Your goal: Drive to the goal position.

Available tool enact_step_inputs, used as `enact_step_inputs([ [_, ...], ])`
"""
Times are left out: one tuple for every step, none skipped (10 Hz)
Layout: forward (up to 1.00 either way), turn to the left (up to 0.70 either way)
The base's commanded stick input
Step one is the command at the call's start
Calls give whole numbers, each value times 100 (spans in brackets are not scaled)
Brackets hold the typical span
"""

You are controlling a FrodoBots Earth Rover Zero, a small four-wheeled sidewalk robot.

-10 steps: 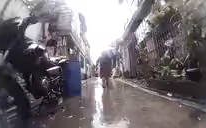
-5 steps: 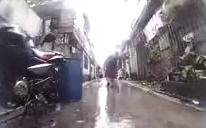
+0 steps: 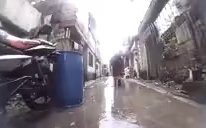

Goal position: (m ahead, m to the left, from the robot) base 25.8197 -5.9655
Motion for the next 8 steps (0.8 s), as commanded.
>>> enact_step_inputs([
  [99, 0],
  [99, 0],
  [99, -32],
  [99, -10],
  [99, 0],
  [99, 0],
  [99, 0],
  [99, -15],
])
